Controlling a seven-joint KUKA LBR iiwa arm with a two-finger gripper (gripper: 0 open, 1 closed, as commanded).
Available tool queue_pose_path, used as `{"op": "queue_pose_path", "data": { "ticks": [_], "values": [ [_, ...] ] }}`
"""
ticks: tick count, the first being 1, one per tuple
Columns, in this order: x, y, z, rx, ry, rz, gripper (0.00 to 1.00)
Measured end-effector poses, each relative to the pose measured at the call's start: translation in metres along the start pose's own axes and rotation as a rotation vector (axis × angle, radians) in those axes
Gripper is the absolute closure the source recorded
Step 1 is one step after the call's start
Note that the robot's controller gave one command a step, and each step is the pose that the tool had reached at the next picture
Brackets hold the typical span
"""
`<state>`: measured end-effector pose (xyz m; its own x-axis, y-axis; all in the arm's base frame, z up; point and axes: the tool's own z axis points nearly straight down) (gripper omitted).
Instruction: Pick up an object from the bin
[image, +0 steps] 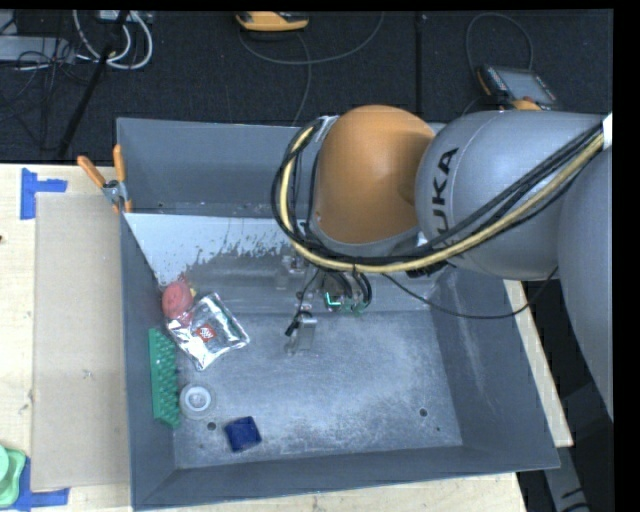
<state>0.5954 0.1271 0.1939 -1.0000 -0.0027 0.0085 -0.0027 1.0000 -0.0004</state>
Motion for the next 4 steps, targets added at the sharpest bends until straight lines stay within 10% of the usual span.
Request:
{"op": "queue_pose_path", "data": {
  "ticks": [1, 2, 3, 4],
  "values": [
    [0.030, -0.007, -0.022, -0.001, -0.006, 0.114, 0.00],
    [0.107, 0.041, -0.002, 0.000, -0.002, -0.113, 0.00],
    [0.125, 0.042, 0.090, 0.002, -0.005, -0.337, 0.00],
    [0.105, 0.048, 0.125, 0.001, -0.013, -0.420, 0.00]
  ]
}}
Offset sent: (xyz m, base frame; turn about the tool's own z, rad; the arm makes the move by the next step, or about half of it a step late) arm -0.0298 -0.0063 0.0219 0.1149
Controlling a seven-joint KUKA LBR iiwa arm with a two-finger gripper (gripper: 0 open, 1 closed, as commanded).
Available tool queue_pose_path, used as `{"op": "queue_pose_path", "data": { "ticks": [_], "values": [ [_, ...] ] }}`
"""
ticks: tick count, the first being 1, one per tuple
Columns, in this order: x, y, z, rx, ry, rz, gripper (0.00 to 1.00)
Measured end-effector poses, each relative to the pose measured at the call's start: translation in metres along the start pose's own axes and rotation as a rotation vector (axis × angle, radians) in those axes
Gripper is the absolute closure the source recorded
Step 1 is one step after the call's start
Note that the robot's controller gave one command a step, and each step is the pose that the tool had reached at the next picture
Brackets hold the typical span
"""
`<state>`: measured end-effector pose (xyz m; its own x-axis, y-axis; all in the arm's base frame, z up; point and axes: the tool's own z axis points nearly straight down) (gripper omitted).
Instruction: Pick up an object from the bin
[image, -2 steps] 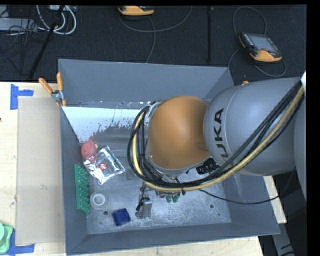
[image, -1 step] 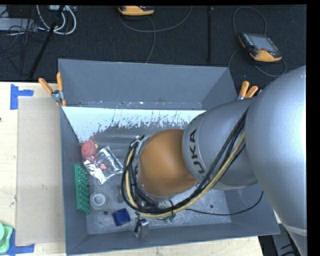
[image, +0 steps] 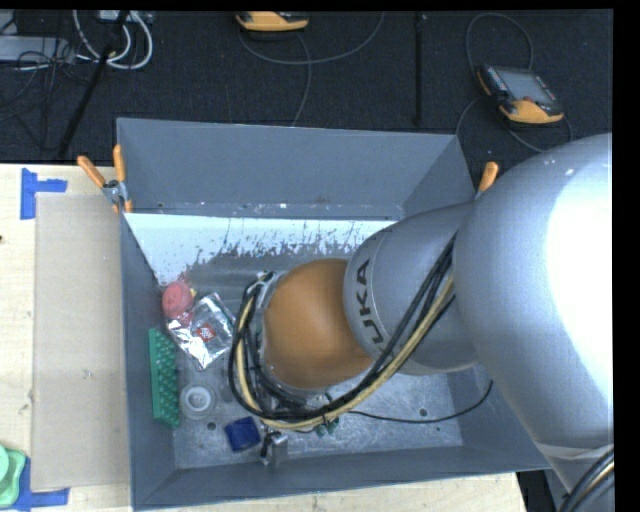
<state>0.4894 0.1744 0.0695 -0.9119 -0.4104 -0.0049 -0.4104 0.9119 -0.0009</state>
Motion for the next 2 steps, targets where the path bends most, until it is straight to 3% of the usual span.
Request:
{"op": "queue_pose_path", "data": {
  "ticks": [1, 2],
  "values": [
    [0.002, 0.000, 0.000, -0.002, 0.006, 0.004, 1.00],
    [-0.004, -0.011, -0.151, 0.000, -0.004, 0.023, 1.00]
  ]
}}
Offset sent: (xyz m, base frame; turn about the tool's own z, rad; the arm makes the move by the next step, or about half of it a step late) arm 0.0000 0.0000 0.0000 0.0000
